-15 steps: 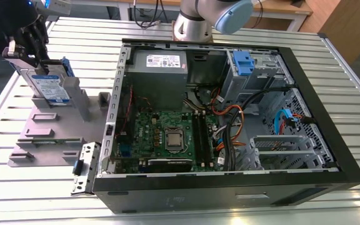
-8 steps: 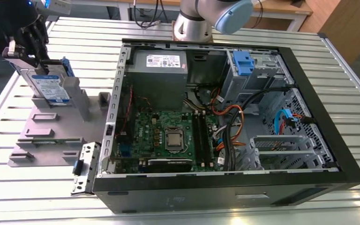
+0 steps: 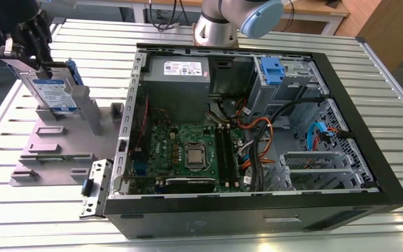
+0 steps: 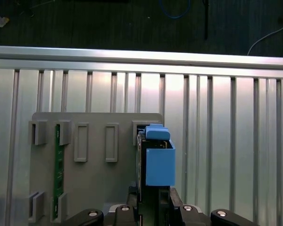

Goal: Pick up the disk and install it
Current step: 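Pick up the disk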

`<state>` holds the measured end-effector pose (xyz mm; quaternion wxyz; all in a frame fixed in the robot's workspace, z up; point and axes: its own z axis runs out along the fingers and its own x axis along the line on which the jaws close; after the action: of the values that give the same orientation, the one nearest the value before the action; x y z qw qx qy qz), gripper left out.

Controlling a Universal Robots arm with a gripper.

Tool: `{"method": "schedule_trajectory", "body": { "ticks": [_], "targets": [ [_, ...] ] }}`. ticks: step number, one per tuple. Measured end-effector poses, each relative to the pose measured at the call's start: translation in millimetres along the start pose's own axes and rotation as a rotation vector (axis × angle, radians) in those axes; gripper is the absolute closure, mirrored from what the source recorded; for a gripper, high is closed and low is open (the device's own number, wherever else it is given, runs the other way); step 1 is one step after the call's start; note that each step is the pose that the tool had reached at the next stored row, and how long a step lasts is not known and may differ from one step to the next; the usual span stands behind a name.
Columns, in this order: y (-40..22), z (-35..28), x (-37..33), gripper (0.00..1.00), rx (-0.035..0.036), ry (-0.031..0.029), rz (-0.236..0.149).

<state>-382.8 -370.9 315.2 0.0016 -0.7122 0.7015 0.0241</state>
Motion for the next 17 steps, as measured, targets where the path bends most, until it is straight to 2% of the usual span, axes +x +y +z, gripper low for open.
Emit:
{"method": "schedule_trajectory", "body": {
  "ticks": [14,17],
  "targets": [
    [0.0,-0.3,0.0,0.65,0.0,0.0,0.0],
    [0.1,-3.2,-0.1,0.65,-0.0003,0.0001,0.0]
  ]
}}
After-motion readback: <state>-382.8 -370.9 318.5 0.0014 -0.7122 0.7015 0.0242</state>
